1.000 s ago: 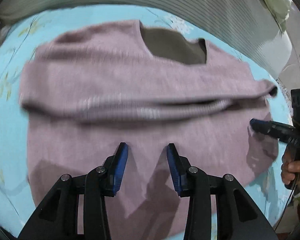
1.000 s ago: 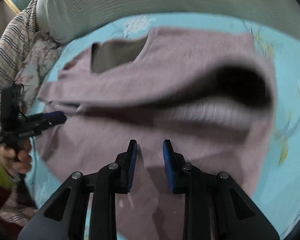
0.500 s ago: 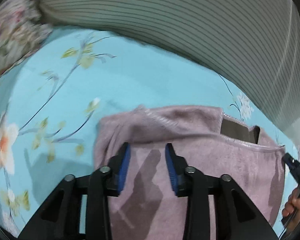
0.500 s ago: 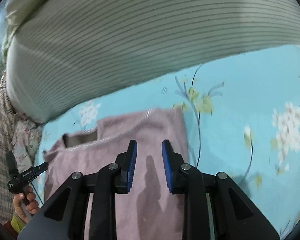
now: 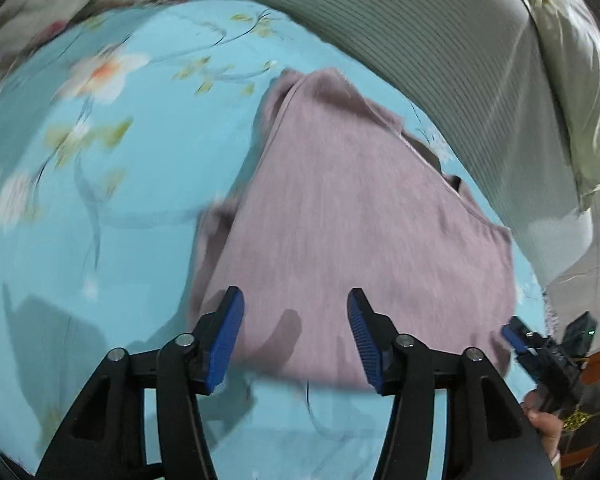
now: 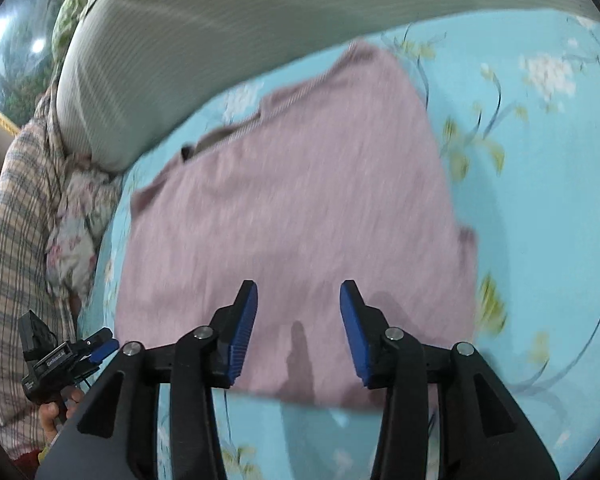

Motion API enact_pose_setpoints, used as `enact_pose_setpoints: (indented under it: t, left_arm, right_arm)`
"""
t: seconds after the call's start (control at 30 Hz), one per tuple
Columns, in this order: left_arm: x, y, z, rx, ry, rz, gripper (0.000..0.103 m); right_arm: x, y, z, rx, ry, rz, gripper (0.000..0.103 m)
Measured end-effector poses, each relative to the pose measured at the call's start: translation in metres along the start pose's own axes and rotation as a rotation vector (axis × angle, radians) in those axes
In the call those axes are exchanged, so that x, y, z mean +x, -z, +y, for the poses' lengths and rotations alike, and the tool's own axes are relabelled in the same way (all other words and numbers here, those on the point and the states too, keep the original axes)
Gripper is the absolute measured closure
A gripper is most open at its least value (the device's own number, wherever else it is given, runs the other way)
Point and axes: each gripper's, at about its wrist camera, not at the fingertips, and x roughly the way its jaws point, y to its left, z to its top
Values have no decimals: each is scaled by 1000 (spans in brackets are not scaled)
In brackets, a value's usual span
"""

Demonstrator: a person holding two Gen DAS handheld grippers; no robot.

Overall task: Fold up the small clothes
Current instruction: 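Lay the hem down near the collar and open both grippers, then grasp the folded sweatshirt edge with the left gripper and lift it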

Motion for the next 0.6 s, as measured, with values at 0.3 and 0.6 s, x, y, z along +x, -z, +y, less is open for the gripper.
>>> enact_pose_setpoints:
  t: [0.3, 0.6]
  left_arm:
    - [7, 47, 15, -60, 20, 103, 44]
    - [32, 24, 28, -177, 56, 33, 40]
  right_arm:
    - [6, 26, 24, -54, -23, 77, 51]
    - [3, 22, 29, -86, -18, 97, 51]
